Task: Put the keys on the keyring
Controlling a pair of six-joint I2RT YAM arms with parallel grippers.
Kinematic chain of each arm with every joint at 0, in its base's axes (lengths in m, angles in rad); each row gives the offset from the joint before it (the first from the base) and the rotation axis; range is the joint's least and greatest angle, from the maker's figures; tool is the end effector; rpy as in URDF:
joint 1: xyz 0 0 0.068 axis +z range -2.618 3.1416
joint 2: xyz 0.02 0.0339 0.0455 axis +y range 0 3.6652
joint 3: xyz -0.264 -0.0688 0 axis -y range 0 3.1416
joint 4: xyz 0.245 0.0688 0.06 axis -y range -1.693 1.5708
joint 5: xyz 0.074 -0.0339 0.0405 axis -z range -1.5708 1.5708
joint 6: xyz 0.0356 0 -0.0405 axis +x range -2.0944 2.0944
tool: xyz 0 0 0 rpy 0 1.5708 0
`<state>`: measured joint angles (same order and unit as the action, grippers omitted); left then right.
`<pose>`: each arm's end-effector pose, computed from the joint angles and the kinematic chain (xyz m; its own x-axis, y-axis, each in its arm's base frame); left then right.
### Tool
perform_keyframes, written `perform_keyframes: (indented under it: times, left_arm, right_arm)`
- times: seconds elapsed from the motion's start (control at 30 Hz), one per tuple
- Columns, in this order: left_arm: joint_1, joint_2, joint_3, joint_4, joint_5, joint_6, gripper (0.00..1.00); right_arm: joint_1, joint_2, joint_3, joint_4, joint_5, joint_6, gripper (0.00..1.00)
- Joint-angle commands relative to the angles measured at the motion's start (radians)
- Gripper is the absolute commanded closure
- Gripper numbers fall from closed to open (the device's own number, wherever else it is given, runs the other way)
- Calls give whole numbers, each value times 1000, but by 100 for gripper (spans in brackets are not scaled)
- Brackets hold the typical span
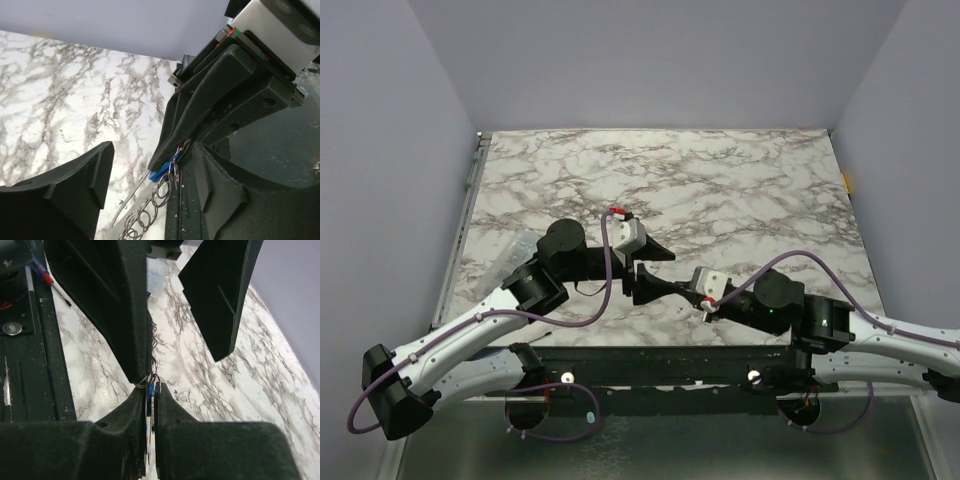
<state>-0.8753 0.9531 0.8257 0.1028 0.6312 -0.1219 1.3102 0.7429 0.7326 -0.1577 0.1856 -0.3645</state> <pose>0.1251 -0.1827 0.3546 -0.1370 0.0109 -0.9905 0.9885 0.0662 -0.1360 0.0524 0.1709 0.3313 0.2816 -0.3039 -0.9101 -0.8588 0.3432 -0.3803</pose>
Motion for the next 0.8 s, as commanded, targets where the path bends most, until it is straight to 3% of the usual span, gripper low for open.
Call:
perform_keyframes:
  times: [0.0, 0.33, 0.77]
  left_arm:
    - [27, -48, -13, -34, 42, 54, 25]
    - [51, -24, -15, -72, 97, 95, 21]
    - [49, 106, -7, -35, 190, 43, 34]
  right_arm:
    - [7, 21, 71, -141, 44, -26, 99]
    - [6, 47, 157, -322, 156, -102, 99]
    - [6, 107, 180, -380, 119, -185, 99]
